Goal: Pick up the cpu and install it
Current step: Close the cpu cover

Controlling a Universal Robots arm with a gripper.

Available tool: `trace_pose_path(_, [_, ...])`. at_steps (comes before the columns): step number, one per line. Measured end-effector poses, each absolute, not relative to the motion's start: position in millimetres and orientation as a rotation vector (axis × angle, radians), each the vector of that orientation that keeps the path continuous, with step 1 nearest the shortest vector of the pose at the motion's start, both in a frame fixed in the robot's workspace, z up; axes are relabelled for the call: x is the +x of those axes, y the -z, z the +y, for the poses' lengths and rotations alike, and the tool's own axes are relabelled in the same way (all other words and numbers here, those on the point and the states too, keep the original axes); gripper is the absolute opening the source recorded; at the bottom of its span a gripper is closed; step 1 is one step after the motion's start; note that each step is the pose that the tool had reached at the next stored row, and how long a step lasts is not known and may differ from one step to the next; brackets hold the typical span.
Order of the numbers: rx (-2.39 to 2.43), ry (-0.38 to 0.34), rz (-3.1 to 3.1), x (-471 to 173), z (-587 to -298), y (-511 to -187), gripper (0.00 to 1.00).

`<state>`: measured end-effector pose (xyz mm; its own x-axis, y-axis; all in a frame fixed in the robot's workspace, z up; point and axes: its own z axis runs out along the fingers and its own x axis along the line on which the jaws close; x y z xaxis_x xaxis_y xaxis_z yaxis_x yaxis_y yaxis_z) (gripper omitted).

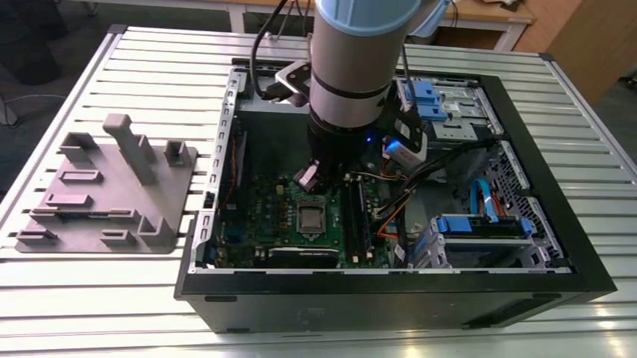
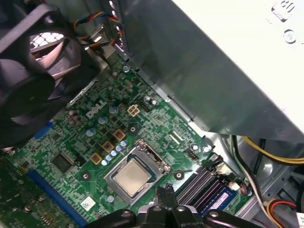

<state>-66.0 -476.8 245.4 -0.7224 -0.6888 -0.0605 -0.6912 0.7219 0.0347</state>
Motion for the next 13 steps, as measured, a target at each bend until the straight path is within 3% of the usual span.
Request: trace_pose_path(13, [-1.152, -0.085, 2.875, -80.7, -489.5, -241.6, 0.11])
